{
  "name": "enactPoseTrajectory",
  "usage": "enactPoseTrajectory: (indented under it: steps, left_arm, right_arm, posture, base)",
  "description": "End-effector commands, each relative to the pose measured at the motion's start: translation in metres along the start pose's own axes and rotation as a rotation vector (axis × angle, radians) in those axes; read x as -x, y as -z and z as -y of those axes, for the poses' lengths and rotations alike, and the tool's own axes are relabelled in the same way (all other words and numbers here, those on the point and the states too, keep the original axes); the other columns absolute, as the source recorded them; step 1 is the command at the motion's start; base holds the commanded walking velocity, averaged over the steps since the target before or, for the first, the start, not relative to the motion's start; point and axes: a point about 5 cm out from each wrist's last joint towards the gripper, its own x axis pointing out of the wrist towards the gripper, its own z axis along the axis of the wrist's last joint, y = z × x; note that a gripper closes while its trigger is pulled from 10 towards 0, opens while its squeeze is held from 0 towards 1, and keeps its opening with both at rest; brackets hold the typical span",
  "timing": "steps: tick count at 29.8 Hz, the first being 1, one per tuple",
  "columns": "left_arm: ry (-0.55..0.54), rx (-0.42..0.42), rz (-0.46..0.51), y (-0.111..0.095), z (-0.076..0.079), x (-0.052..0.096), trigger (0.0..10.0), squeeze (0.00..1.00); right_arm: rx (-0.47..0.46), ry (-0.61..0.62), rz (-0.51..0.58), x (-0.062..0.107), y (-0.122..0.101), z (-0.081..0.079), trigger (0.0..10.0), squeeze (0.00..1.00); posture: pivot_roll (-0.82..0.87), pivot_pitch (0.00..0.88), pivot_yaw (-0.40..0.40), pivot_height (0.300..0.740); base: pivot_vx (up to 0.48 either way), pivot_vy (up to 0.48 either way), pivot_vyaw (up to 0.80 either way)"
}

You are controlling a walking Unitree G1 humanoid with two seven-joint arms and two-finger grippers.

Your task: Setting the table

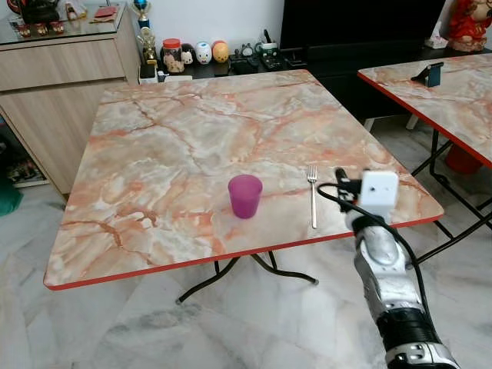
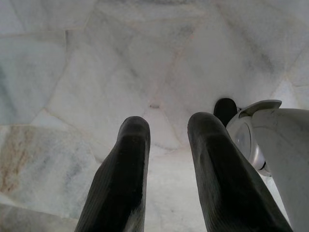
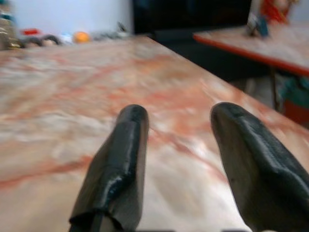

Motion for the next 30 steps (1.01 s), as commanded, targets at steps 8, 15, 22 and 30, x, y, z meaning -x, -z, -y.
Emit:
enactPoseTrajectory:
  steps: [8, 15, 22, 30]
  left_arm:
    - [0.015, -0.024, -0.020, 0.004, 0.001, 0.001, 10.0, 0.00]
    - [0.018, -0.030, -0.019, 0.004, 0.001, 0.001, 10.0, 0.00]
    - [0.021, -0.038, -0.021, 0.004, 0.001, 0.001, 10.0, 0.00]
    - [0.023, -0.039, -0.020, 0.004, 0.001, 0.001, 10.0, 0.00]
  right_arm:
    - [-0.040, -0.011, -0.050, 0.000, 0.005, -0.004, 10.0, 0.37]
    - [-0.040, -0.021, -0.050, -0.001, 0.004, -0.006, 10.0, 0.00]
    - [-0.039, -0.031, -0.054, -0.001, 0.005, -0.007, 10.0, 0.00]
    - [0.016, -0.071, -0.061, 0.001, 0.006, -0.012, 10.0, 0.00]
  posture:
    - [-0.05, 0.000, 0.029, 0.732]
    - [-0.05, 0.000, 0.029, 0.732]
    - [-0.05, 0.000, 0.031, 0.732]
    - [-0.05, 0.000, 0.028, 0.732]
  base:
    - [0.000, 0.000, 0.00]
    - [0.261, 0.000, 0.00]
    - [0.319, 0.000, 0.00]
    - [0.336, 0.000, 0.26]
